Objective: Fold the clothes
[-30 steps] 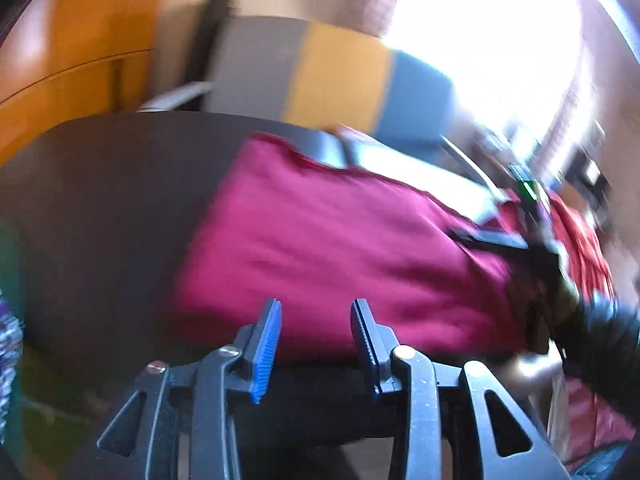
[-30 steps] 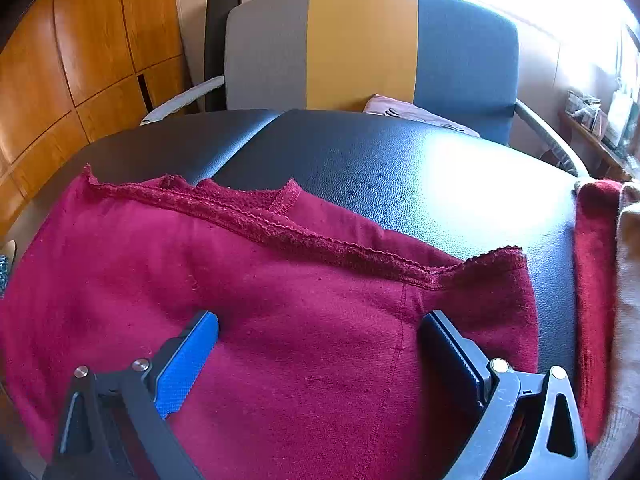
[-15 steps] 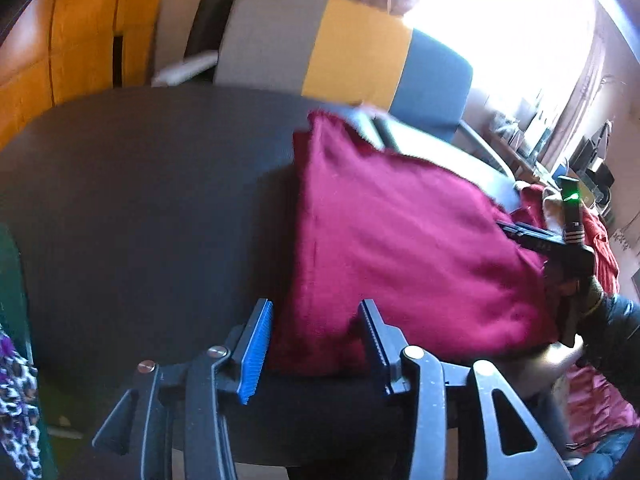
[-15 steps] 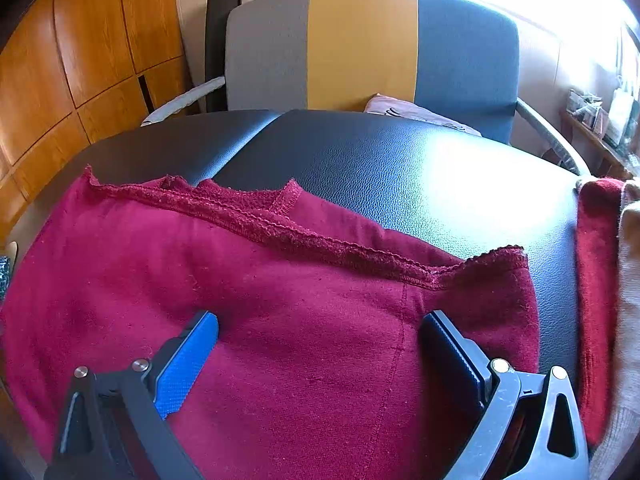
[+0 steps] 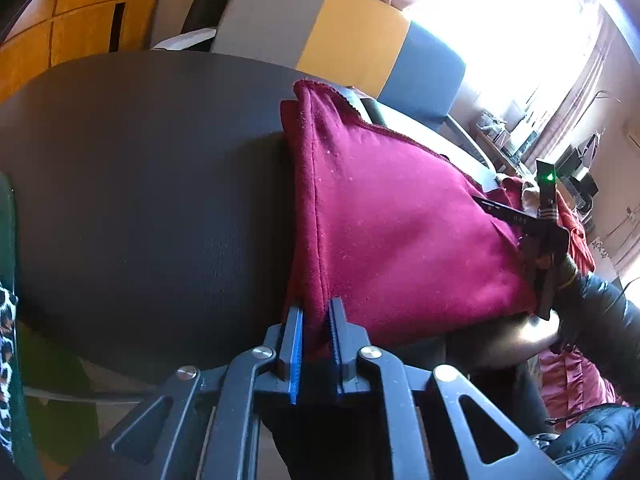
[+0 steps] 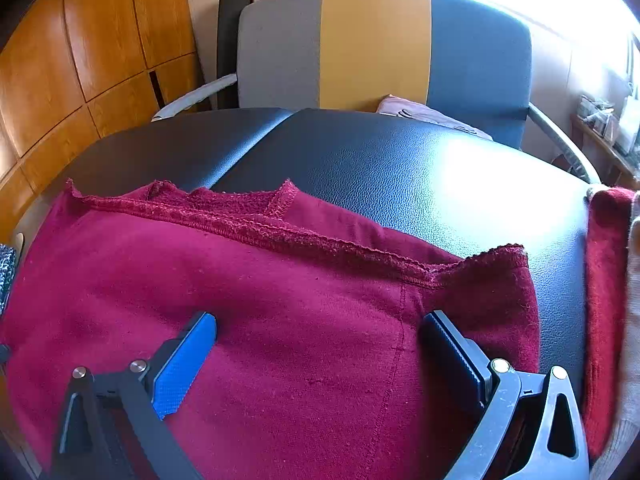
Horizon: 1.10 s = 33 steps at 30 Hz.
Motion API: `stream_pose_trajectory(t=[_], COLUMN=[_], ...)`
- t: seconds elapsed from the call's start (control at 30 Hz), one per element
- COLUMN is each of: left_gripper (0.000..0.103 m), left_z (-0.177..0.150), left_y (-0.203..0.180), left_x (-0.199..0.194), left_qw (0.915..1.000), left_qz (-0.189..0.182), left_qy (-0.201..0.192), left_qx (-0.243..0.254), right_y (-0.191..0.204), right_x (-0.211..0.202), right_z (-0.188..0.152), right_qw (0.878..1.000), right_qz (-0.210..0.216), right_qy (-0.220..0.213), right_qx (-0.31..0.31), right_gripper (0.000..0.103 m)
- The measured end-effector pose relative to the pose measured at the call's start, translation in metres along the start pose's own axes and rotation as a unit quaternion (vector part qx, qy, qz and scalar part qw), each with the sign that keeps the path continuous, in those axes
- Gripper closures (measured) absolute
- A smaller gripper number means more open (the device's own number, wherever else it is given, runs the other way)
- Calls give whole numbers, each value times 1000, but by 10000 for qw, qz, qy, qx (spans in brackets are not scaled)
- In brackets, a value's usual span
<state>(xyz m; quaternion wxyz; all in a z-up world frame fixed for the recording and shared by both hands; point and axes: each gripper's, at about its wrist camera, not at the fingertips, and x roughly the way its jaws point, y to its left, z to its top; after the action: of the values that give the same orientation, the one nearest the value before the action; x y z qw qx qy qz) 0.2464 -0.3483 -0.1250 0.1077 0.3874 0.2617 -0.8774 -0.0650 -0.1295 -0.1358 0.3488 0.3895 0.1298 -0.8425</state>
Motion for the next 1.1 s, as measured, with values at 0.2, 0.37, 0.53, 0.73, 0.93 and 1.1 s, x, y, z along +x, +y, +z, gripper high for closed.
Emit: stream_pose_trajectory(t=[0.2,0.37,0.53,0.73,0.93,1.1], left_gripper=[79,75,69,93,97,73], left_z=[43,86,120,132,105,113], left_y=[4,-3,8,6,22,26], left_x=[-14,13,60,75,87,77], left_qw=[9986,9988,9992,9995,9971,9981], left_qz=[230,286,203,-17,574,471], left_qy=[-450,-397,-8,100,256,90], left_qx=[-121,32,-345,-301,-428,-380], right_y=[0,0,0,-1,-2,-2], right_x=[-1,-1,-1,-1,-1,0], right_z=[-1,-1,-2,-2,-2,-1], right_qw=[10000,10000,10000,10000,10000,9999], right_qz=[-10,-10,6,21,67,85], right_qy=[-13,-18,-28,-35,-52,-53], right_qx=[-5,-3,14,19,-13,-30], right_gripper=[0,0,0,0,0,0])
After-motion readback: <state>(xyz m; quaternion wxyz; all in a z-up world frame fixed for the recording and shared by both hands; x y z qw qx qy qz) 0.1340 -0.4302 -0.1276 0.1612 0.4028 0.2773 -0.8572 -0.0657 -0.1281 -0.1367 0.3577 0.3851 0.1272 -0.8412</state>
